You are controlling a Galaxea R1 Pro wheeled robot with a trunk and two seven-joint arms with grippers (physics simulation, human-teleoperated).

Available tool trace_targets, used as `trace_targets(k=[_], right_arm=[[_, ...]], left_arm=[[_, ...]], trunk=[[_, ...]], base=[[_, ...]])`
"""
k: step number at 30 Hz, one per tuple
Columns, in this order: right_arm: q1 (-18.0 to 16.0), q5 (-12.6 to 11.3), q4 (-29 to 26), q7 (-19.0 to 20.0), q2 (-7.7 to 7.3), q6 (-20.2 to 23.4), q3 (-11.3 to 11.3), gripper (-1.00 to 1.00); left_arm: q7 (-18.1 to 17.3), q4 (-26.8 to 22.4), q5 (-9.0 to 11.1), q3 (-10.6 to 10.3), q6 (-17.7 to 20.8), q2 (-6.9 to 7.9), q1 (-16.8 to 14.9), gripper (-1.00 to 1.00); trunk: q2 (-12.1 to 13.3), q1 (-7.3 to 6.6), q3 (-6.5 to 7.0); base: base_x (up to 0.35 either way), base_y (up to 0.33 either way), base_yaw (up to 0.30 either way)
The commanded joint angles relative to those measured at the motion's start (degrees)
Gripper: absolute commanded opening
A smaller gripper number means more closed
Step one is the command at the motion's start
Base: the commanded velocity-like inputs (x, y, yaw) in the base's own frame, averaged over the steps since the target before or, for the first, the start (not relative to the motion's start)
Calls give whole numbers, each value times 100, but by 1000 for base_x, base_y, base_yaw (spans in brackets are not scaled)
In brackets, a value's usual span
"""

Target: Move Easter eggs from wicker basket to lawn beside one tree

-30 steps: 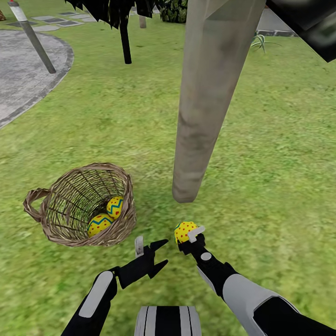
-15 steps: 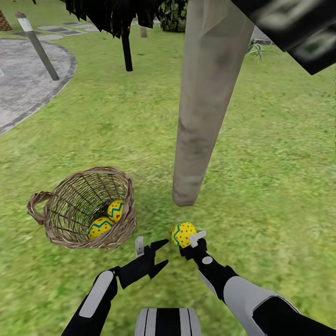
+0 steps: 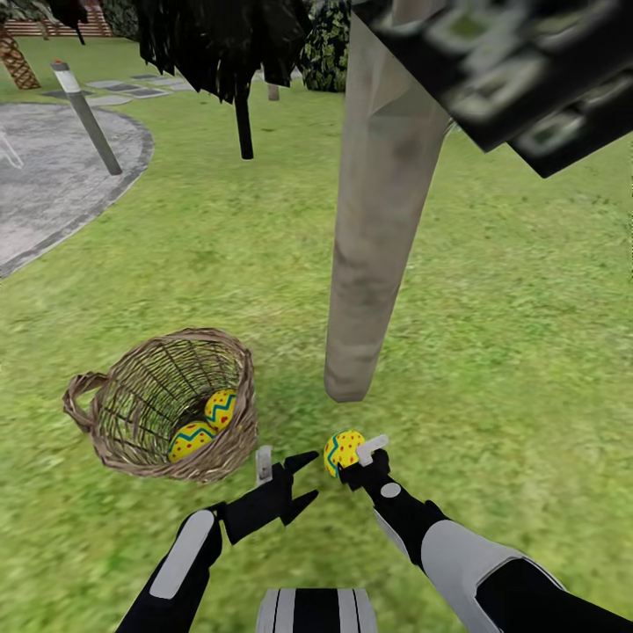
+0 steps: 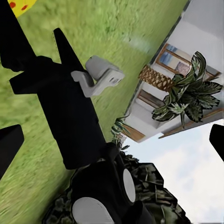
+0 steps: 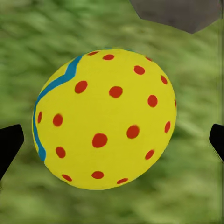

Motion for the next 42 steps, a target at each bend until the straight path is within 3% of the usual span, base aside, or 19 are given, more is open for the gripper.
trace_targets(k=[1,3,5,6,8,10,11,12,15,17,18,21,26,30,36,42], right_arm=[[-4,-8,8,-22,2,-8,38,100],[-4,-15,8,-17,-1,7,38,100],[-4,-17,1,33,-7,59,38,100],[-4,-17,-11,76,-6,147,42,100],[-4,-21,-211,262,-31,524,37,100],[-4,-33,-742,1039,-51,1283,22,100],[-4,-45,-1213,1679,-82,1905,3,100],[4,-51,-1935,2406,-260,2702,-20,100],[308,-65,-3931,3416,-919,4665,-36,100],[439,-74,-4842,4448,-1389,5565,-144,100],[455,-70,-4975,4985,-1504,5778,-334,100],[465,-62,-5045,5652,-1613,5905,-820,100],[471,-61,-5037,5784,-1864,5918,-1325,100],[471,-61,-5016,5759,-1897,5899,-1404,100],[471,-61,-5006,5738,-1917,5884,-1424,100],[471,-55,-5012,5749,-1916,5888,-1421,100]], left_arm=[[-33,0,-28,-56,20,-2,-2,100],[-33,2,84,-228,21,-2,-2,100],[-26,8,503,-547,16,-2,-2,100],[-25,4,574,-687,15,1,-2,100],[-30,0,620,-770,15,6,-2,100],[-31,-1,635,-787,17,8,-2,100],[-32,-1,639,-790,17,7,-2,100],[-33,0,641,-791,16,7,-2,100],[-33,-4,644,-792,15,7,-2,100],[-33,-10,647,-792,15,10,-2,100],[-33,-18,649,-782,20,24,-2,100],[-41,-38,678,-732,28,68,-2,100],[-42,-84,1446,-555,68,307,-2,100],[-42,-219,1790,-531,93,489,-2,100],[-44,-312,1874,-530,125,631,2,100],[-91,-421,2140,-523,125,829,14,100]], trunk=[[0,-3,19],[3,-8,64],[6,-14,108],[7,-16,130],[10,-21,174],[12,-26,219],[14,-29,241],[15,-32,263],[19,-39,330],[22,-44,374],[23,-47,396],[27,-55,462],[34,-68,573],[38,-75,640],[38,-75,640],[38,-75,640]], base=[[0,0,0],[0,0,0],[-4,0,0],[-104,0,0],[-189,0,0],[-221,0,0],[-227,0,0],[-230,0,0],[-295,0,0],[-335,0,0],[-339,0,0],[-340,0,0],[-341,0,0],[-341,0,0],[-218,0,0],[-10,0,0]])
